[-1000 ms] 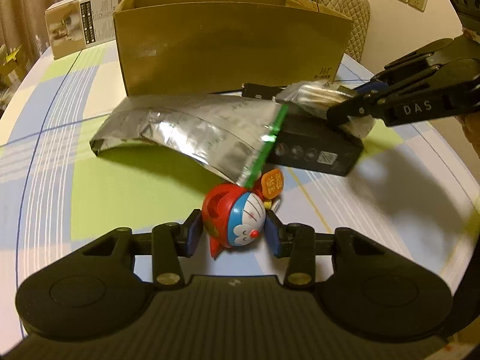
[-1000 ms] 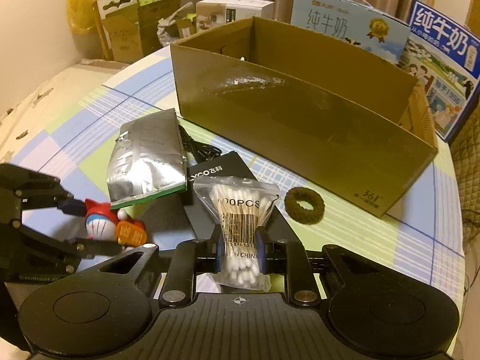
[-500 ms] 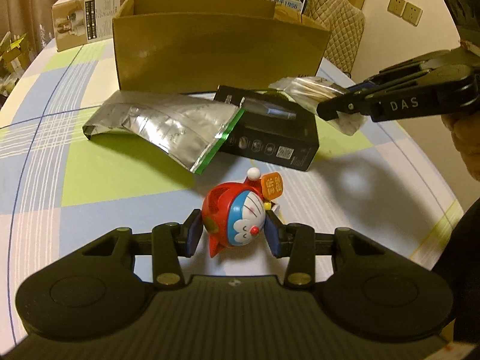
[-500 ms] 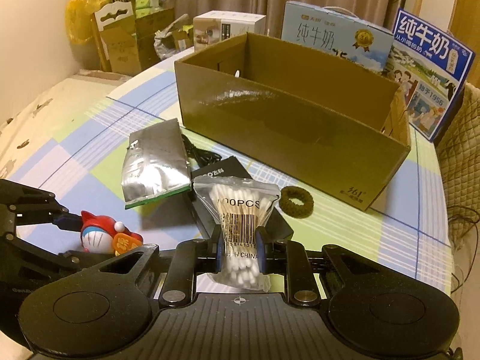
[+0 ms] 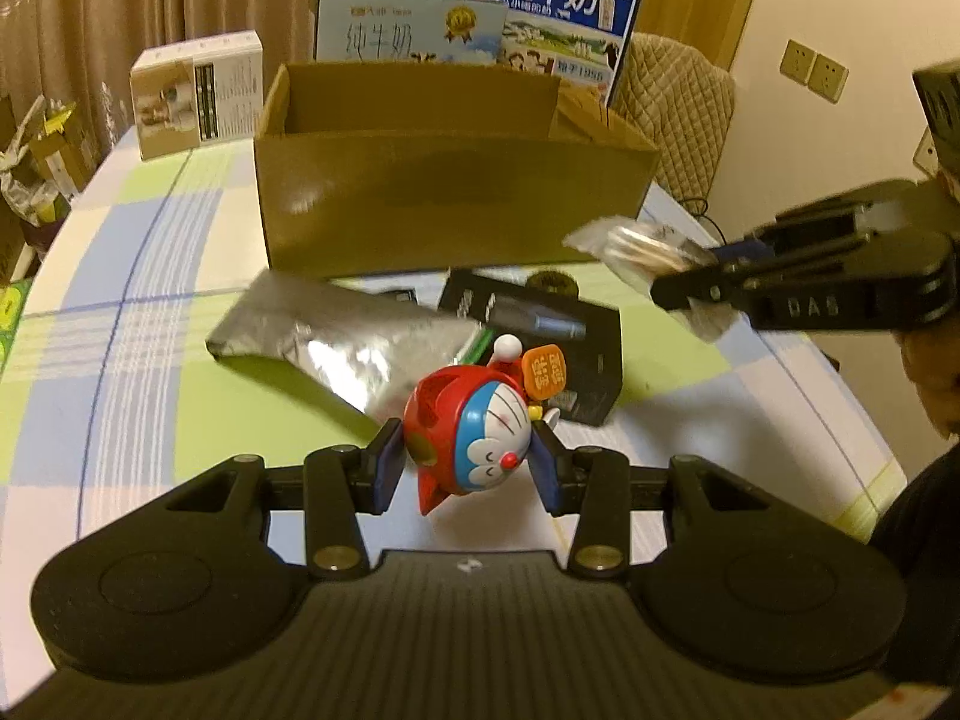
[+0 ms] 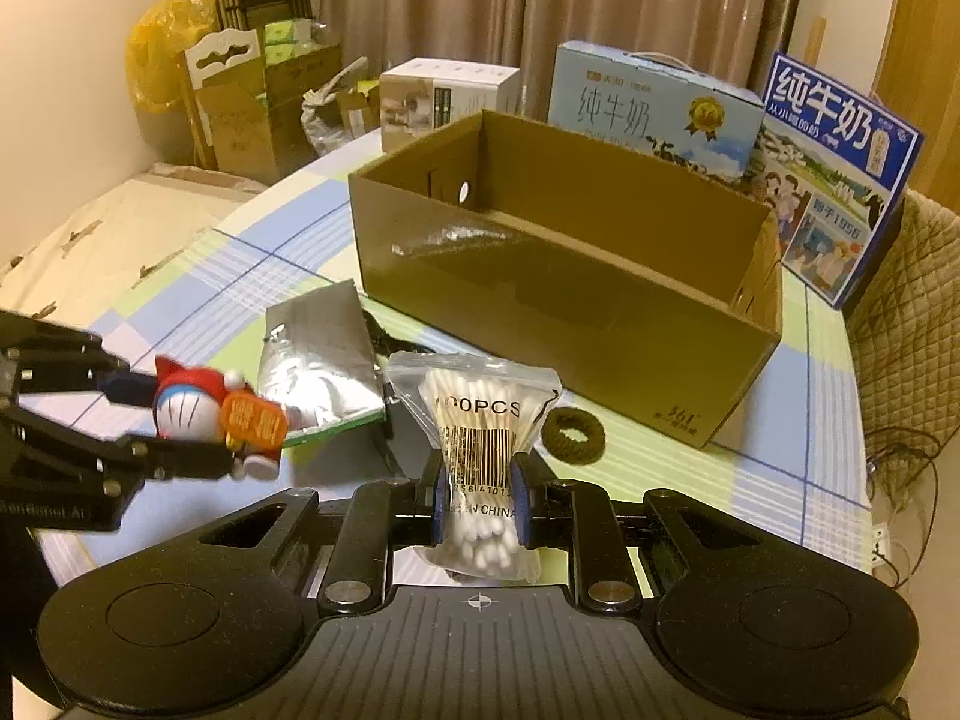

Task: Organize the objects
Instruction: 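Lift the Doraemon figure and swab bag and carry them toward the cardboard box, then release the Doraemon figure with the left tool while the right tool releases the swab bag, then withdraw both tools from the cardboard box back over the table, then grasp the silver foil bag with the left tool while the right tool grasps the black FLYCO box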

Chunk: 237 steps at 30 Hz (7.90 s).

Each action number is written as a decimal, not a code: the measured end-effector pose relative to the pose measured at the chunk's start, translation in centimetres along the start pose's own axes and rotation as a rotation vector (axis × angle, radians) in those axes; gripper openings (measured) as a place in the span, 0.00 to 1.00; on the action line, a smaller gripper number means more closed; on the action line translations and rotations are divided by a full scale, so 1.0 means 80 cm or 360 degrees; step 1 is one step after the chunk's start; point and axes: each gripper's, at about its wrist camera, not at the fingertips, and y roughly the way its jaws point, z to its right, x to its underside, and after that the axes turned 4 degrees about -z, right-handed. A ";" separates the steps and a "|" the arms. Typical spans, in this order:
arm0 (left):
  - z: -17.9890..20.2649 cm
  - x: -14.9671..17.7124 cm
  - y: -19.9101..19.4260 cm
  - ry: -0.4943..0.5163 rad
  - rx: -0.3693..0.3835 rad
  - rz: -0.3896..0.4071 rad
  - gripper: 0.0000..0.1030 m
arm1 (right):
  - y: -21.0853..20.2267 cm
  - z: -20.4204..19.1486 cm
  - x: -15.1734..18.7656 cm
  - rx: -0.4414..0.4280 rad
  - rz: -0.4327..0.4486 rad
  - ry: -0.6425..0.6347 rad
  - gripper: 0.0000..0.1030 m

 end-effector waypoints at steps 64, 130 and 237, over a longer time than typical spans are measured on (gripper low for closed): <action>-0.057 -0.266 0.097 -0.0034 -0.0118 0.0010 0.37 | 0.067 0.156 -0.154 0.0125 -0.0059 0.0276 0.17; -0.086 -0.241 0.141 -0.0223 -0.0115 -0.0025 0.60 | 0.042 0.164 -0.155 -0.0022 0.0199 0.0513 0.59; -0.111 -0.037 0.124 -0.0513 -0.0279 -0.0254 0.99 | 0.160 0.001 -0.011 -0.0154 -0.0346 -0.0448 0.82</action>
